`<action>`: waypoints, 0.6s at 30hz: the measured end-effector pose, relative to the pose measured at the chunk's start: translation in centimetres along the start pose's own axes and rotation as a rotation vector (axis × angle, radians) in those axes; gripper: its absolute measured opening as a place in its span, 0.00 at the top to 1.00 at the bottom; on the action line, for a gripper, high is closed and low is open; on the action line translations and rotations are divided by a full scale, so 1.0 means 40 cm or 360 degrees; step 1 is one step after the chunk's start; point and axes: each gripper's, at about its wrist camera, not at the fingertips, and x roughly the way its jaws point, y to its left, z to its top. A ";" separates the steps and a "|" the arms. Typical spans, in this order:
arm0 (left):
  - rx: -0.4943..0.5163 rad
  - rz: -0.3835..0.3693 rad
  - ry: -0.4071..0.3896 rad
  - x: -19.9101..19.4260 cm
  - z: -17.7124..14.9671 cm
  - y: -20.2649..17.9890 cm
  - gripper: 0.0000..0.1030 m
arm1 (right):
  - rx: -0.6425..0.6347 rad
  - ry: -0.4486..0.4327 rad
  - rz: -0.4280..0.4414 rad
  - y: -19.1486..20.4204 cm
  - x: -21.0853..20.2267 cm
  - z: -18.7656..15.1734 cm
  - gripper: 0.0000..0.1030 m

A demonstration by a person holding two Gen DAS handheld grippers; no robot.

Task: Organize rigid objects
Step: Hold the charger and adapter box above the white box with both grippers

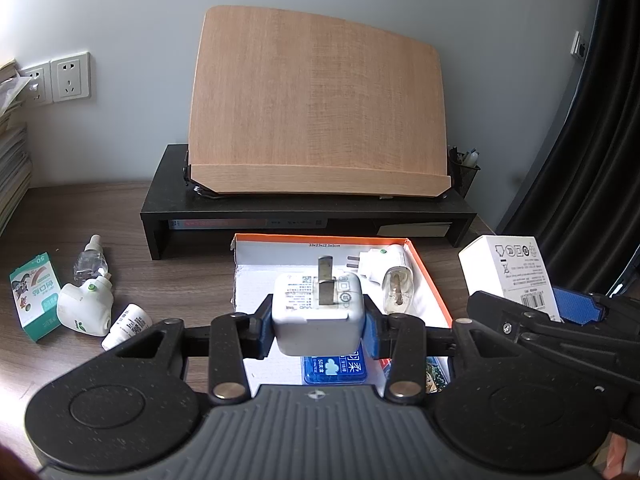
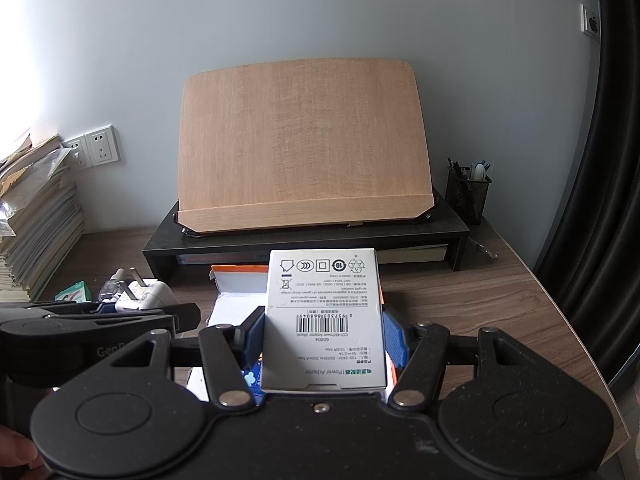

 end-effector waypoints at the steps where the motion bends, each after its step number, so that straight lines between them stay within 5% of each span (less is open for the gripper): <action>1: 0.0000 0.0001 0.0000 0.000 0.000 0.000 0.59 | -0.0002 0.0000 0.0000 0.001 0.000 0.000 0.31; 18: -0.0003 -0.0010 0.0016 0.011 -0.002 0.004 0.59 | -0.0008 0.0016 0.0006 0.005 0.016 0.005 0.31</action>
